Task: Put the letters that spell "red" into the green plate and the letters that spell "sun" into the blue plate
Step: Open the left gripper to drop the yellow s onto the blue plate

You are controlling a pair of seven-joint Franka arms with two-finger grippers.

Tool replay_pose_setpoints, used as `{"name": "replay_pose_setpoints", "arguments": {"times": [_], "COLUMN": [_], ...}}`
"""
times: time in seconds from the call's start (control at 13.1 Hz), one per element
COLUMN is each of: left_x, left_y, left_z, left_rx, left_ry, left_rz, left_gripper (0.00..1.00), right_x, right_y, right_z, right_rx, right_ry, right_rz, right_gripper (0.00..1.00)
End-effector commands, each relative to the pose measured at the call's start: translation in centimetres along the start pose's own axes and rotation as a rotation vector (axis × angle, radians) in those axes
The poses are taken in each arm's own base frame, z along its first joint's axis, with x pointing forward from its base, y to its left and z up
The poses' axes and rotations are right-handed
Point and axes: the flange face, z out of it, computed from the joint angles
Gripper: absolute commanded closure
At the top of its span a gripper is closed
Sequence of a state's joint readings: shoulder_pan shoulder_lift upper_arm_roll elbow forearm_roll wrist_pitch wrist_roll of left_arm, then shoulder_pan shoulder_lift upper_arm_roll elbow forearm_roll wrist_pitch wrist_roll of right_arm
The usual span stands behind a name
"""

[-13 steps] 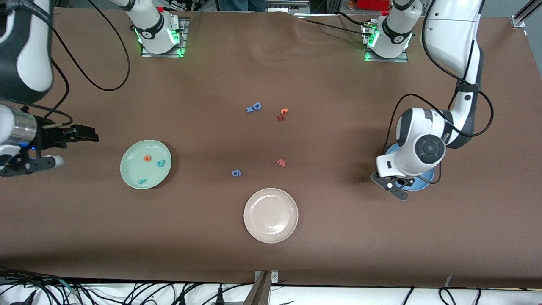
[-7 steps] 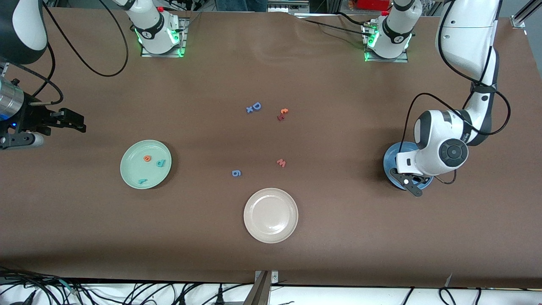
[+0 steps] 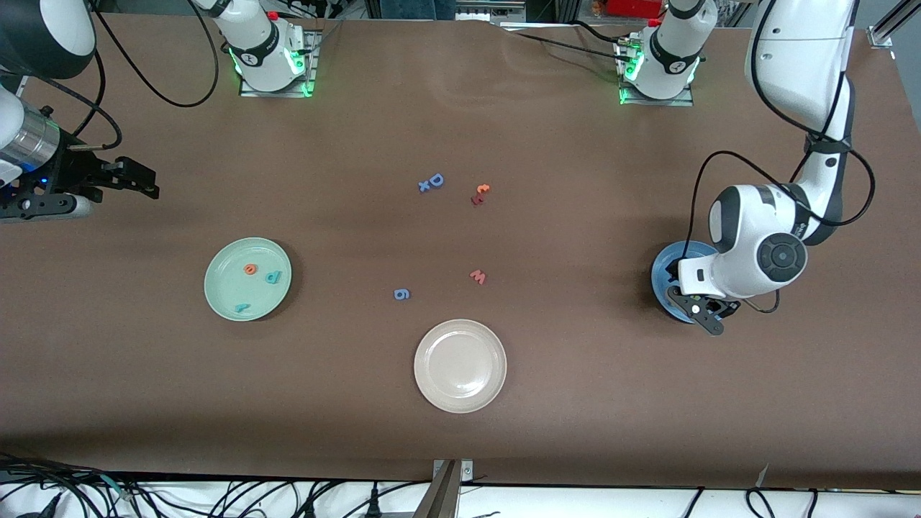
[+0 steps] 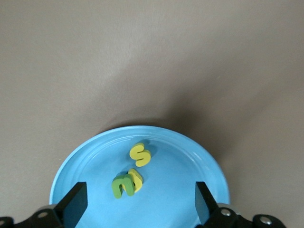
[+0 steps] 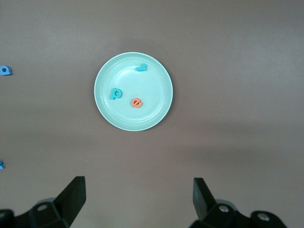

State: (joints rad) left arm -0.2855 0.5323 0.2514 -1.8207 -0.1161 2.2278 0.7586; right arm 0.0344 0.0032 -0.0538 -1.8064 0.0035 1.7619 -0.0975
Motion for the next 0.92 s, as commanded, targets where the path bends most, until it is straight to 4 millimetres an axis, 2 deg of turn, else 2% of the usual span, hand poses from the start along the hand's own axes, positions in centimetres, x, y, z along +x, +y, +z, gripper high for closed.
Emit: {"name": "replay_pose_setpoints", "arguments": {"times": [0.0, 0.15, 0.23, 0.31, 0.53, 0.69, 0.84], "left_x": [-0.1, -1.3, -2.9, -3.3, -3.3, -3.2, -3.8], "left_y": [0.3, -0.1, -0.9, -1.0, -1.1, -1.3, -1.5], "left_z": [-7.3, -14.0, -17.1, -19.0, -22.1, -24.7, -25.4], "left_rx": [-0.038, -0.015, 0.005, 0.019, 0.035, 0.065, 0.051], "left_ry": [0.046, 0.104, 0.152, 0.179, 0.201, 0.229, 0.229], "left_rz": [0.006, -0.003, -0.023, -0.028, -0.057, -0.064, -0.076], "left_gripper": [0.0, 0.0, 0.0, 0.0, 0.0, 0.0, 0.0], "right_x": [-0.1, -0.8, -0.8, -0.8, -1.4, -2.7, -1.8], "right_y": [-0.6, -1.2, -0.9, 0.0, -0.2, -0.5, -0.4], "right_z": [-0.3, -2.5, -2.5, -2.3, -2.3, -4.3, -3.9], "right_rx": [-0.015, -0.027, -0.027, -0.02, -0.015, 0.027, 0.022], "right_ry": [0.05, 0.095, 0.095, 0.092, 0.053, 0.044, 0.055], "right_rz": [-0.007, -0.017, -0.013, 0.006, 0.0, -0.004, -0.006], "right_gripper": [0.0, 0.0, 0.0, 0.0, 0.0, 0.0, 0.0]}}
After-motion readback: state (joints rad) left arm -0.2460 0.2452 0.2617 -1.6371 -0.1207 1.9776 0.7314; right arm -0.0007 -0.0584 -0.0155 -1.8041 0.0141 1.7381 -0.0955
